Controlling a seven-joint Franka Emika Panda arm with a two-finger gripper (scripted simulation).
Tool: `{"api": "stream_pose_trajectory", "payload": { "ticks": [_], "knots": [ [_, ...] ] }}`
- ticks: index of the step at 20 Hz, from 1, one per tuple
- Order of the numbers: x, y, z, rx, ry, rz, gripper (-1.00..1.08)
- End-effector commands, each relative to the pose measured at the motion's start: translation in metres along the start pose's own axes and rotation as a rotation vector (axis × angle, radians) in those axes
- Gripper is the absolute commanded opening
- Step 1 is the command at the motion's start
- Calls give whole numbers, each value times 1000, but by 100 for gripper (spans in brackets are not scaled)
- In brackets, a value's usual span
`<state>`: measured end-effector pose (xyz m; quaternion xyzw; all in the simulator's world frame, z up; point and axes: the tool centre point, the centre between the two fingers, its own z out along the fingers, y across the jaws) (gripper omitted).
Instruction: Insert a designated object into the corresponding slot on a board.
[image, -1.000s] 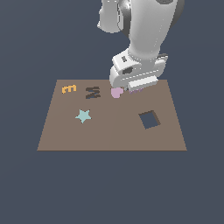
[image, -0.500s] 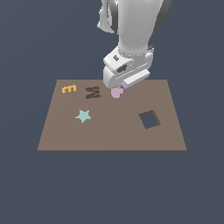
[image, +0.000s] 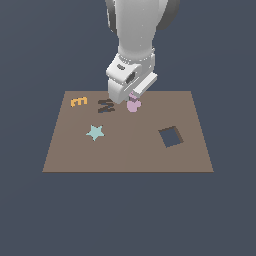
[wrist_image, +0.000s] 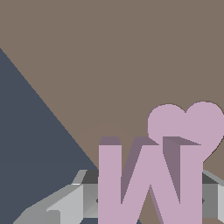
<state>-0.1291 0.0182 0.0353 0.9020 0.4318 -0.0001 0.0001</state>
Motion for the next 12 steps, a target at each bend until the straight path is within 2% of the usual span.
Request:
{"api": "stream_pose_trajectory", "payload": {
  "ticks": [1,12],
  "knots": [
    [-8,7,-1,-1,0,-82,-100],
    [-37,46,-3,-1,0,-428,-100]
  ]
}}
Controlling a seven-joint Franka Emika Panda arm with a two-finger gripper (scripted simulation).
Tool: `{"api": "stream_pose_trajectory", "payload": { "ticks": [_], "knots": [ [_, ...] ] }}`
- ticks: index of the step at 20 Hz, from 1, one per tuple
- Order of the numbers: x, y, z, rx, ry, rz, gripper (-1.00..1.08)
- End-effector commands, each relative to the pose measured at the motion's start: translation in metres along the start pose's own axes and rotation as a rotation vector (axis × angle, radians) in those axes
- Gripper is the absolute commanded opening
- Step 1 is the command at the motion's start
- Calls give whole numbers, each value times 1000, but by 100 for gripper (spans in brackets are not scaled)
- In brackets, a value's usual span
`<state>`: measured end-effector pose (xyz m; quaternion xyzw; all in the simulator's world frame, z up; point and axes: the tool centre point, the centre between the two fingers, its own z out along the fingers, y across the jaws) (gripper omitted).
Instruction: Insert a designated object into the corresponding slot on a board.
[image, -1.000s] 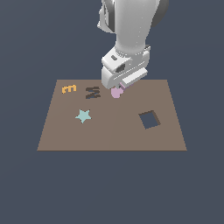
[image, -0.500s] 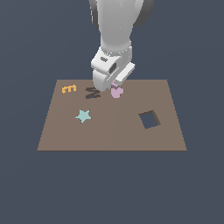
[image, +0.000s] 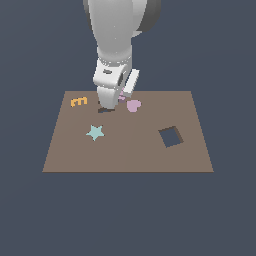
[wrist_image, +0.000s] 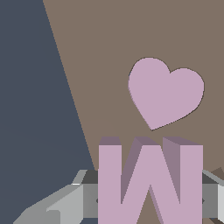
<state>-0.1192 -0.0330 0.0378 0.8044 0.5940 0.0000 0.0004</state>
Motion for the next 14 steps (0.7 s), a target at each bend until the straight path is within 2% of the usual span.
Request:
{"api": "stream_pose_trajectory", "payload": {
  "ticks": [1,14],
  "knots": [
    [-8,7,-1,-1,0,-78,-100],
    [-31,39,-2,-1,0,-361,-100]
  ]
}}
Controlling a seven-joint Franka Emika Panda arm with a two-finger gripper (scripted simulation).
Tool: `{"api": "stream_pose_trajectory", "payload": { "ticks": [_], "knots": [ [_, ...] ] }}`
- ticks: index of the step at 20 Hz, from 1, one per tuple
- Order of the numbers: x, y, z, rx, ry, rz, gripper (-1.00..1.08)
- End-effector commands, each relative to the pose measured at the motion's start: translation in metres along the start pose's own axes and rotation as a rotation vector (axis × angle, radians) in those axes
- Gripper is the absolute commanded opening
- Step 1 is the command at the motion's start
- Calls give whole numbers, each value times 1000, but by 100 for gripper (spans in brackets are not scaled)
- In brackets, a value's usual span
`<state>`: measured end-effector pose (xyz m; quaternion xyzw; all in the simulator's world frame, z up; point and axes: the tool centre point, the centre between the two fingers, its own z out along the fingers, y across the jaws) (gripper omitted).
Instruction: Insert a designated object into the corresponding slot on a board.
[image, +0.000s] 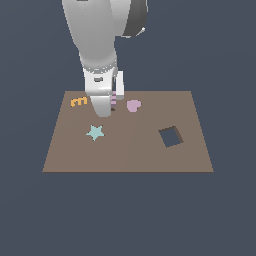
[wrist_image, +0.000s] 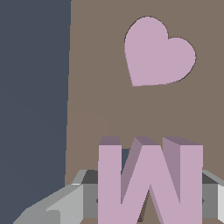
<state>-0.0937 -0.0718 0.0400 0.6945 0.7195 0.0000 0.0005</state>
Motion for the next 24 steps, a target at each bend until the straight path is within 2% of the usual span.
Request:
{"api": "stream_pose_trajectory", "payload": {
  "ticks": [1,9,22,23,24],
  "knots": [
    [-4,4,0,0,0,-41,-100],
    [-10,12,-1,0,0,-112,-100],
    [-10,13,9,0,-1,-118,-100],
    [-10,13,9,0,-1,-118,100],
    [-10,13,9,0,-1,-118,100]
  ]
}}
